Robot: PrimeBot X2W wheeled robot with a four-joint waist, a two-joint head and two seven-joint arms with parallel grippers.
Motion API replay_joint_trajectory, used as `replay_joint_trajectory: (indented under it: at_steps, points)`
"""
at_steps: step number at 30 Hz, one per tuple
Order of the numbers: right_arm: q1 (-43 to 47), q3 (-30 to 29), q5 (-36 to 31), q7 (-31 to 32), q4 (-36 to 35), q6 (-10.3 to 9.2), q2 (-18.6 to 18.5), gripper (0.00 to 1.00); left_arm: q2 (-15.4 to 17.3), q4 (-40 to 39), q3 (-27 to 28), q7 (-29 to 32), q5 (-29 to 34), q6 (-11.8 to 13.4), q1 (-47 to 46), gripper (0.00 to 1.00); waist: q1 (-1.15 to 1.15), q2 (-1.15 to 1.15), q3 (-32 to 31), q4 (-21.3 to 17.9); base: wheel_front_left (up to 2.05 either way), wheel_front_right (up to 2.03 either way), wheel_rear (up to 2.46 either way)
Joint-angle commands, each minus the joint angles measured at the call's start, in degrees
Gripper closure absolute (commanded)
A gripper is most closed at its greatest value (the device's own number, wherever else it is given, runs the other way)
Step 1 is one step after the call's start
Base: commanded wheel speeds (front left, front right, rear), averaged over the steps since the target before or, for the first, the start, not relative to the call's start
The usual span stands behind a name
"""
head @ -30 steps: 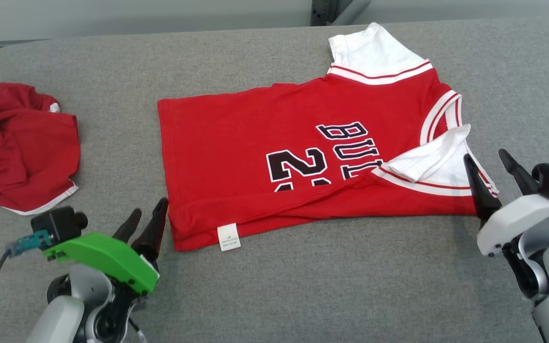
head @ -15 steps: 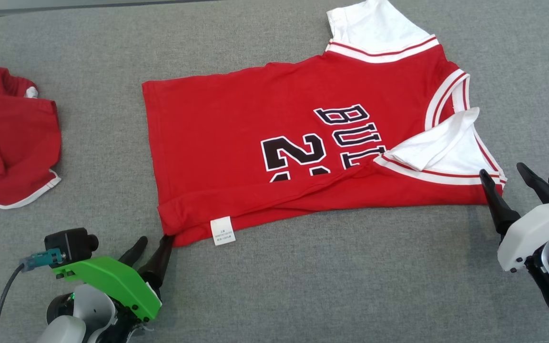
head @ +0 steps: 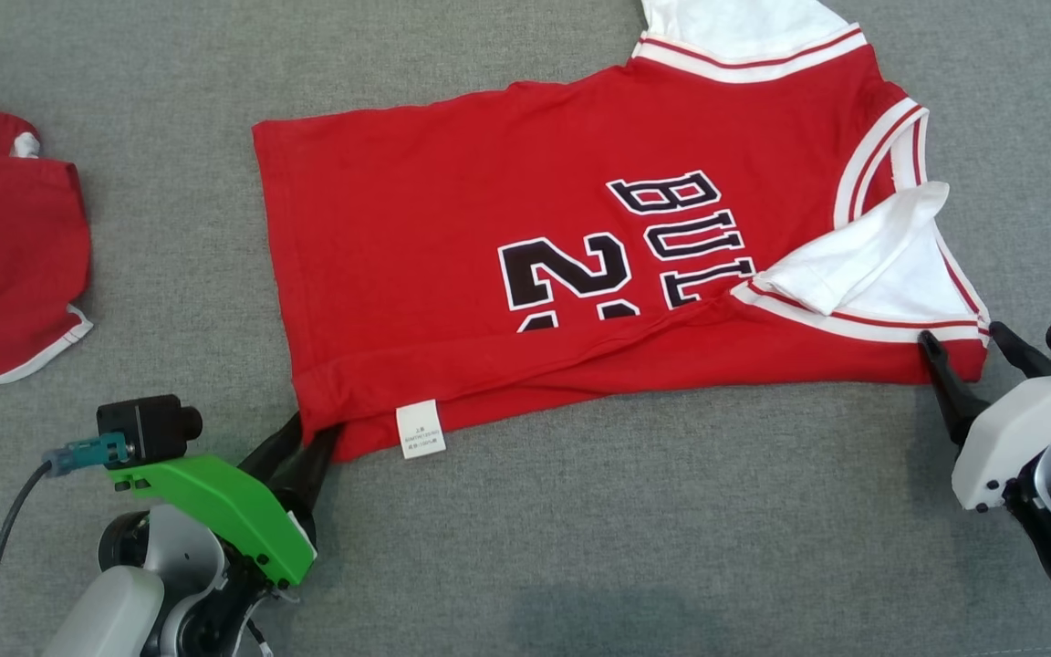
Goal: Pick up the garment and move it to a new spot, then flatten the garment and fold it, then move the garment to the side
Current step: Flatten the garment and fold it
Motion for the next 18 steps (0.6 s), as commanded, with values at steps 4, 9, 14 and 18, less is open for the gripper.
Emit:
replay_joint_trajectory:
  at_steps: [4,9,14,18]
  points:
    - [-1.2,-0.8,-0.1,1.8,2.2,0.0,0.9,0.0,0.0,0.3,-1.2,1.5,-1.0,-0.8,-0.7,0.62,0.0,0.0,2.1,0.5,0.0,0.0,0.0]
    - [-1.2,1.2,2.7,4.6,3.5,0.03,1.6,1.0,-0.3,0.1,-2.0,2.1,-1.2,-2.3,-0.9,1.0,0.0,0.0,3.0,1.0,0.0,0.0,0.0]
    - [-0.1,1.3,7.9,6.3,2.2,0.02,0.4,1.0,0.5,0.1,-1.4,3.1,-3.4,-3.5,-0.2,1.0,0.0,0.0,0.4,0.9,0.0,0.0,0.0]
    - [0.9,-0.9,12.8,8.8,-1.0,0.0,-2.6,1.0,3.0,-2.0,0.0,5.0,-5.2,-4.2,0.7,1.0,0.0,0.0,-3.7,0.4,0.0,0.0,0.0]
